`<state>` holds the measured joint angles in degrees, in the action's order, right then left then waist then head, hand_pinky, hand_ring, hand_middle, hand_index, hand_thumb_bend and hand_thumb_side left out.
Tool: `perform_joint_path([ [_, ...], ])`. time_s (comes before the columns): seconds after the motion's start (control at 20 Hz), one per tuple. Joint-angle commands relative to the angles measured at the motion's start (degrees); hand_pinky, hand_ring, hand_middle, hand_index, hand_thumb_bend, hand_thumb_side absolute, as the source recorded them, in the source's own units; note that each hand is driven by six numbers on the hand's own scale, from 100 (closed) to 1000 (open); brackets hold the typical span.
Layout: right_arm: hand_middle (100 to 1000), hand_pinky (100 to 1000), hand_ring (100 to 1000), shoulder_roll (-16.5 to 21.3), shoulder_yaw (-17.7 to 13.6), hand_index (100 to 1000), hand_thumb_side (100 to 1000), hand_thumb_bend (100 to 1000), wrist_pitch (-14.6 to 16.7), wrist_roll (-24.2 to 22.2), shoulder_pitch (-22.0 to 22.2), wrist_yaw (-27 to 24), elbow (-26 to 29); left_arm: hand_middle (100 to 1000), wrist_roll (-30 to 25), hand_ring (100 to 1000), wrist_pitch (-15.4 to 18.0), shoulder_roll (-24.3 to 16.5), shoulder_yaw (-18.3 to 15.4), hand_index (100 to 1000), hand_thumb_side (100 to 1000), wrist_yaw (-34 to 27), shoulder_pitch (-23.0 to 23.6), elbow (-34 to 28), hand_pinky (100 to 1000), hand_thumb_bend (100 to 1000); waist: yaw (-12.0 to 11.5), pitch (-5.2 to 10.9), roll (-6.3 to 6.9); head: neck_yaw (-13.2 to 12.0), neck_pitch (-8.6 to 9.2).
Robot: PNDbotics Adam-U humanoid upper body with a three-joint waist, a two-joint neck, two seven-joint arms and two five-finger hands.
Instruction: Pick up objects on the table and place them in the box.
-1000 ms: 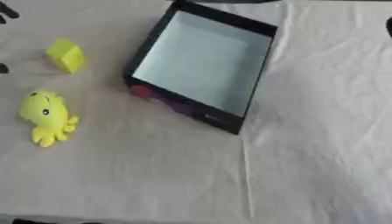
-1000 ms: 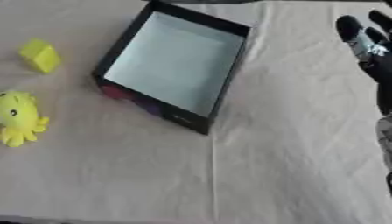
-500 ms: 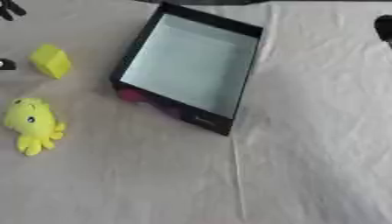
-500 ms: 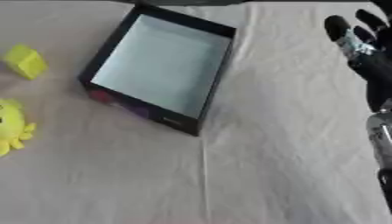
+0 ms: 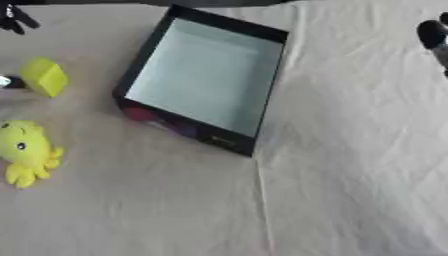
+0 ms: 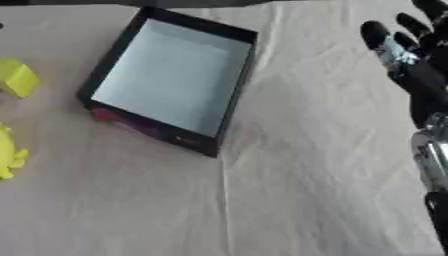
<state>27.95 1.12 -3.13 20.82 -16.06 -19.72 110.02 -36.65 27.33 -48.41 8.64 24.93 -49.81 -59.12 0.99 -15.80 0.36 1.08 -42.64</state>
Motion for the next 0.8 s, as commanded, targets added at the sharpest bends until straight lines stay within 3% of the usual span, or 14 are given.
perform_joint_path([
  [0.05, 944, 935, 911, 0.76, -0.08, 848, 292, 691, 0.13, -0.25, -0.68, -0.21, 0.80, 808, -13.25, 780, 12.08, -2.49, -0.22, 872, 100, 0.26, -1.09, -0.78, 822, 614, 0.03, 0.75, 0.21, 0.03, 0.61],
  [0.4, 943, 936, 911, 0.50, 0.14, 848, 287, 691, 0.10, -0.32, -0.80, 0.00, 0.56, 807, -13.21, 795, 12.89, -1.97, 0.82, 856, 100, 4.76, -1.55, 0.33, 818, 582, 0.88, -0.22, 0.63, -0.44, 1.28],
  [0.8, 944, 936, 911, -0.08, 0.40, 848, 283, 690, 0.00, -0.61, -1.02, 0.21, 0.14, 817, -5.93, 805, 17.27, -0.76, 0.88, 843, 100, 13.89, -2.41, 1.20, 810, 600, 1.39, -1.31, 0.91, -0.79, 1.65],
])
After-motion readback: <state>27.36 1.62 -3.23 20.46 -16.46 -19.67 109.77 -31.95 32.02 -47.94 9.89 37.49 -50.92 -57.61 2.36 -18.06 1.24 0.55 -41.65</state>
